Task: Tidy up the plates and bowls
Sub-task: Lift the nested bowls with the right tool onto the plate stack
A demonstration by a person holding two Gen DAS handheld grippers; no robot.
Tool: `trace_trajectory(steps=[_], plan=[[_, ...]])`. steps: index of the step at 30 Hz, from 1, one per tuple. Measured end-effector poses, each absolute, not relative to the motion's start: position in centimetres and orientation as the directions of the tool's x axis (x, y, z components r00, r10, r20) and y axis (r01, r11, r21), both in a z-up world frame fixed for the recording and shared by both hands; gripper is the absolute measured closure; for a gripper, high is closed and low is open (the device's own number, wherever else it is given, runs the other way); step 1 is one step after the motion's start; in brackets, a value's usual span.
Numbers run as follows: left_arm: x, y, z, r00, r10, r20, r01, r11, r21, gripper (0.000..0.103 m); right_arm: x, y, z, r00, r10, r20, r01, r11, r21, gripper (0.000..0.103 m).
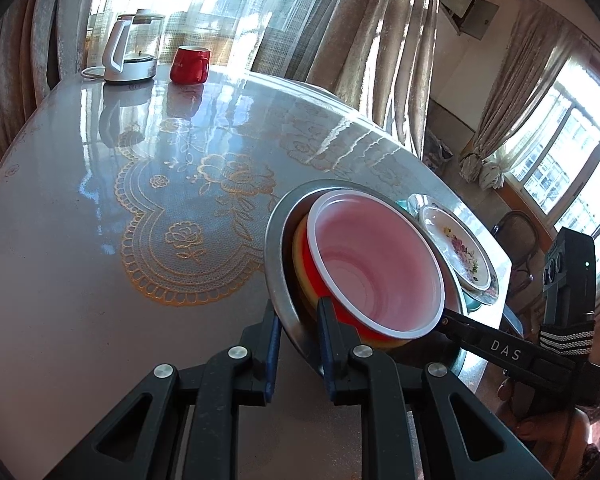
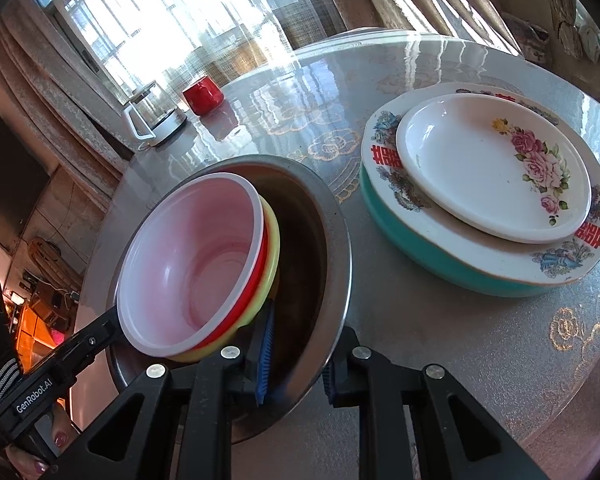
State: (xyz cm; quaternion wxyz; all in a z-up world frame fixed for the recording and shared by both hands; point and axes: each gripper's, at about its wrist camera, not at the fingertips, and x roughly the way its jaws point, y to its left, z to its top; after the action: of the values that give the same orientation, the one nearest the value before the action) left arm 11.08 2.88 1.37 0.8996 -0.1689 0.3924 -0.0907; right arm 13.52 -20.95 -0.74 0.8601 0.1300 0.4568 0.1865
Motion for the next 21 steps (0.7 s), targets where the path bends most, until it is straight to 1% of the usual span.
trace_trajectory(steps=[10, 21], plan=[[11.1, 1.9, 3.6, 0.71, -0.279, -0.647, 0.046, 0.935, -0.352, 0.085, 13.1, -21.5, 1.1, 0.541, 0.447, -0.713, -0.213, 0.892, 0.398, 0.083], [13.9, -1.8, 6.4, 0.727, -0.316, -0.61, 0.123, 0.933, -0.338, 0.084, 13.6, -24.7, 3.8, 0.608, 0.403, -0.684, -0.172, 0.908, 0.382, 0.083]])
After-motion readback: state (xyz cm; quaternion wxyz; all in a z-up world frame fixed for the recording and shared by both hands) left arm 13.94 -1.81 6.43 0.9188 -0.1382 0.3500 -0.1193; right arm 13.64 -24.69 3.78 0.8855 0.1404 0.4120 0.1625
